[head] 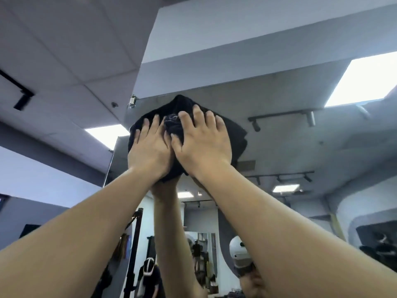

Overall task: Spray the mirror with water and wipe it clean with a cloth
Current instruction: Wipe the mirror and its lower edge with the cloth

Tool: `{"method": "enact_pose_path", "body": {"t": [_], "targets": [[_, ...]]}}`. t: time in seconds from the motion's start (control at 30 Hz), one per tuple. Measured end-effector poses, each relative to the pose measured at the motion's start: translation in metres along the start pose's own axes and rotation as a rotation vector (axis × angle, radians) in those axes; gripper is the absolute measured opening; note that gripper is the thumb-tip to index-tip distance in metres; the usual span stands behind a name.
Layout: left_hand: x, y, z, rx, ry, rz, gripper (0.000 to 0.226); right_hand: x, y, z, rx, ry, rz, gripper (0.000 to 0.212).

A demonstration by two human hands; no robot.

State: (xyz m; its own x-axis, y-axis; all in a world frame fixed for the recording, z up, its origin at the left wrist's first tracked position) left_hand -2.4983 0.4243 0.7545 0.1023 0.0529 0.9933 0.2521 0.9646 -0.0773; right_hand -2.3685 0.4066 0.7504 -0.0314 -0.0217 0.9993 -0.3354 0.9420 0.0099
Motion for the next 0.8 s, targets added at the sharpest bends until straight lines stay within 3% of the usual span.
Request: {"method": "enact_pose_path", "body": {"t": [0.17,0.37,0.8], "targets": [[-0.044,0.002,0.004,-0.006,0.047,-0.003,0.07,-0.047,0.008,0.006,0.022,-0.034,0.009,0.058],[-0.055,0.015,-0.041,0.061,0.059,0.025,0.085,-0.067,-0.009,-0.036,0.023,-0.037,-0.02,0.058],[-0.042,0.062,-0.289,0.014,0.236,-0.014,0.072,-0.106,-0.114,-0.266,-0.064,0.097,-0.107,0.058]]}}
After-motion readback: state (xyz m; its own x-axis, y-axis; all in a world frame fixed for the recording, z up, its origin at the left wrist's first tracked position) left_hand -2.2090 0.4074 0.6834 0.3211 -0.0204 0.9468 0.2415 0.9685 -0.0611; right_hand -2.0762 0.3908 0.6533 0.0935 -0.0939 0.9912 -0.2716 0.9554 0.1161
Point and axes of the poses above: each hand's wrist, its own x-axis towards the middle knuckle, its own y-axis out of the palm, z = x × y, the point moved 4 cm from there along x, towards the middle knuckle, and after that the axes turned 10 degrees about y, right-handed, at the moved point
